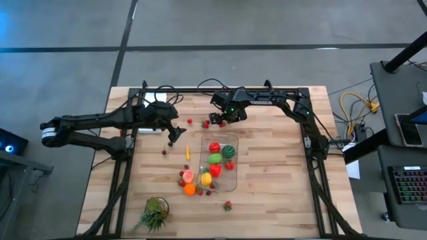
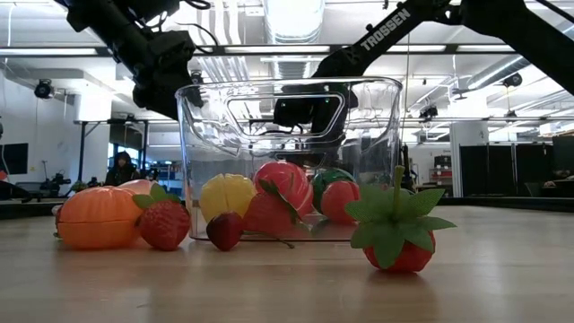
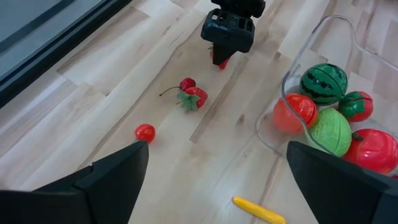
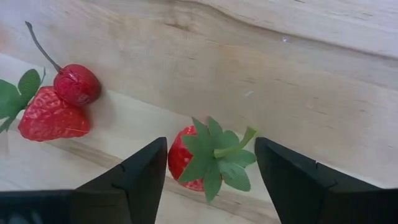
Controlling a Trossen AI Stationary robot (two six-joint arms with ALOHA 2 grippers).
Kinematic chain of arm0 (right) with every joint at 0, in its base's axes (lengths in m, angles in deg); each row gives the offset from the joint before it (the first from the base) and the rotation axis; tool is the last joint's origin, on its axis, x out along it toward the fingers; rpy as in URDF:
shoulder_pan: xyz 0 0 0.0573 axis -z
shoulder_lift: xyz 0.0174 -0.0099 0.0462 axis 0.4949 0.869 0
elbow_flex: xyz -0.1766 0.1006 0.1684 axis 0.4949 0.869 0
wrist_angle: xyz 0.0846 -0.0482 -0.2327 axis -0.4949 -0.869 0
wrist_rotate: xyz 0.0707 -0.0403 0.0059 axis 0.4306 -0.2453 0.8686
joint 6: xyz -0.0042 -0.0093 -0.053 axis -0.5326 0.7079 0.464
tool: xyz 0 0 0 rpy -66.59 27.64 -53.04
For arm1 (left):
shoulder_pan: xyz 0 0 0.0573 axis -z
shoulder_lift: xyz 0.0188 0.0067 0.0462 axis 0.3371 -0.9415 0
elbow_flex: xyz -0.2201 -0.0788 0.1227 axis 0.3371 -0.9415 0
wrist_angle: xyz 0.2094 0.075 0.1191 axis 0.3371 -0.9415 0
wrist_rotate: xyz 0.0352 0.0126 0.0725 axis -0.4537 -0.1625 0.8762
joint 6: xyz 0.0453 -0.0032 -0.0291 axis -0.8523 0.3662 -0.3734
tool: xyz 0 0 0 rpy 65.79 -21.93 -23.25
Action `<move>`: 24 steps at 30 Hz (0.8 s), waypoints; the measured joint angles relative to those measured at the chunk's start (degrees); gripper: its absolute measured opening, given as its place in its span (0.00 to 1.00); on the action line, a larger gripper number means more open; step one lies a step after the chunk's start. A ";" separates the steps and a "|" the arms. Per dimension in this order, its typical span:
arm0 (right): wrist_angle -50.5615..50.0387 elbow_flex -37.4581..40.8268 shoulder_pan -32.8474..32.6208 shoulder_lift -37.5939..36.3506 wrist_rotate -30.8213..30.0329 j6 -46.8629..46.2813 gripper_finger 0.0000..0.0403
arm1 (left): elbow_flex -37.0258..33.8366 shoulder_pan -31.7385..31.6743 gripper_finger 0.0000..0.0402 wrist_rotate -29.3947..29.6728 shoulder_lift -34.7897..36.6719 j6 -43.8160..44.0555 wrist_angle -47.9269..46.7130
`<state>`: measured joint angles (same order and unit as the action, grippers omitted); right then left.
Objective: Pick and placing Produce into tupperware
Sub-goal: Put the strawberry into the transparent bin
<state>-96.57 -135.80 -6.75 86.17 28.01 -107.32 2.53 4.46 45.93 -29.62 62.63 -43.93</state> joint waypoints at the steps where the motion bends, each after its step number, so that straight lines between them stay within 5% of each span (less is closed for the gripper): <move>1: 0.02 0.01 0.00 0.00 -0.01 0.00 0.58 | 0.00 0.00 0.92 0.12 -0.01 -0.04 0.00; 24: 0.48 0.14 -0.04 -0.02 -1.28 1.15 0.34 | -0.01 0.00 0.92 0.72 -0.01 -0.20 0.00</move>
<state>-96.09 -135.66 -6.79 86.15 26.73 -106.17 2.51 4.46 46.65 -29.63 62.44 -43.93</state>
